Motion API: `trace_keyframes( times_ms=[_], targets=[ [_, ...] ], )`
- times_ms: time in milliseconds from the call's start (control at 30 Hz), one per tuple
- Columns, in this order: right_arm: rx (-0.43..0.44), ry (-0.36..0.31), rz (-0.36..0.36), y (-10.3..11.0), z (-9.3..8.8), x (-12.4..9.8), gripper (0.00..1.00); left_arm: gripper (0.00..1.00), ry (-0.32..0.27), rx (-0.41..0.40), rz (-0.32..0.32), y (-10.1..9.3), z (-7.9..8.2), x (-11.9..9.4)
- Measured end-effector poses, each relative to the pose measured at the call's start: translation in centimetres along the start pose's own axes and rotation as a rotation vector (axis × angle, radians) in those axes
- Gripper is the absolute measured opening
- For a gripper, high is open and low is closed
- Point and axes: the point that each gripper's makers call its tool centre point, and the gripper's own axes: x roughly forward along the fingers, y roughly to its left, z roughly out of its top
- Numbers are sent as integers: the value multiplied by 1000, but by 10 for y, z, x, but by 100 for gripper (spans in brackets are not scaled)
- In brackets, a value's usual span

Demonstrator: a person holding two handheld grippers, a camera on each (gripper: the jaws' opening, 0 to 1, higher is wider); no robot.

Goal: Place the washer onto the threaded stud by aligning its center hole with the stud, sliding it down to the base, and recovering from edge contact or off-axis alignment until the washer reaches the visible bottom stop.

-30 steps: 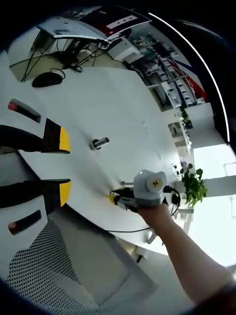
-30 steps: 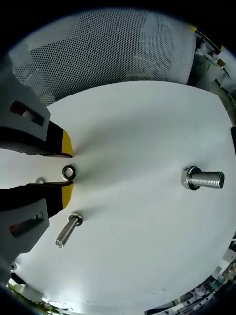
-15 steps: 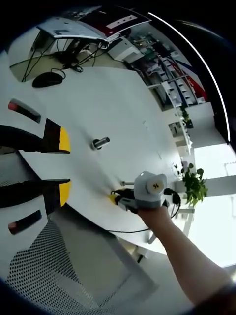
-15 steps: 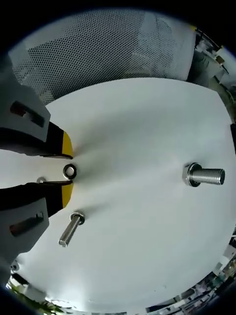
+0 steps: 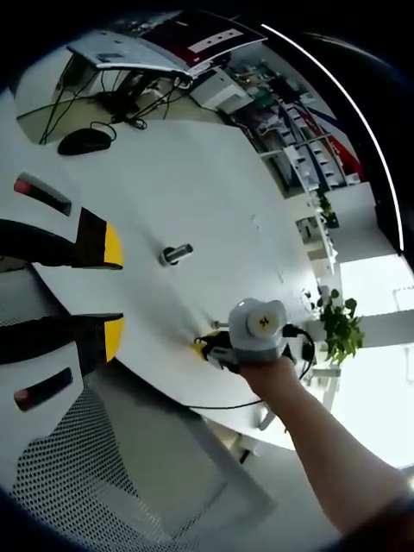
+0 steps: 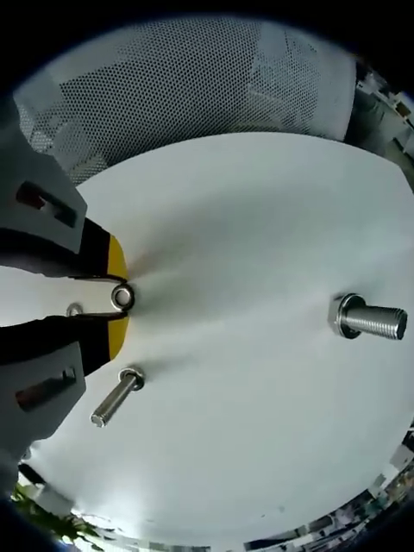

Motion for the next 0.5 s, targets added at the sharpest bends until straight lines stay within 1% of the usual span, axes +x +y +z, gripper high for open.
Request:
trace_keyframes(
  times_ms=[100,133,200,333,433,500],
  targets=[
    [21,-1,2,-2,0,1,16,18,1,2,0,0,0,0],
    [48,2,-5,-2,0,1,16,18,1,2,1,0,0,0],
    [28,19,-20,0,1,1,16,18,1,3,1,0,0,0],
    [19,43,-53,3,1,1,16,18,4,7,-1,-1,-1,0],
    [8,36,-63,2,1,1,16,18,5,11,-3,-1,-1,0],
    [18,9,-67,1,0,1,16,18,4,9,-2,-1,-1,0]
  ],
)
